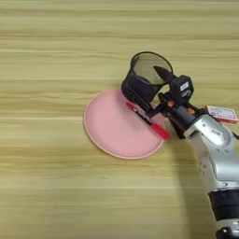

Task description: Move the objects on the table

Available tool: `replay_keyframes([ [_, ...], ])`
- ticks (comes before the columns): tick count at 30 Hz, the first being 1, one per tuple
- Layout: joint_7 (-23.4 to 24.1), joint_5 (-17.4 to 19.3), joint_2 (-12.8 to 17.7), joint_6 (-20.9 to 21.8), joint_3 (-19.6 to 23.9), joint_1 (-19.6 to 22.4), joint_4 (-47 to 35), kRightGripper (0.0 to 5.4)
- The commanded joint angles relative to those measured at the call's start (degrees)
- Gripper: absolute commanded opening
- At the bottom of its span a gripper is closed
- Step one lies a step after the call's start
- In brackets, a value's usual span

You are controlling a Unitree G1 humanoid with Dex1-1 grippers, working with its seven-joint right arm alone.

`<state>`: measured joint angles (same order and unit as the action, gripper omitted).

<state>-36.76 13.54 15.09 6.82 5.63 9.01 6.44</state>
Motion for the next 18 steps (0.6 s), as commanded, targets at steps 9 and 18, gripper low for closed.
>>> replay_keyframes([
  [9,4.97,0.13,4.43,3.54,7.0,7.6,4.95,4.84],
  [18,7.99,-1.33,5.52,4.99,8.59,8.57,9.95,4.84],
])
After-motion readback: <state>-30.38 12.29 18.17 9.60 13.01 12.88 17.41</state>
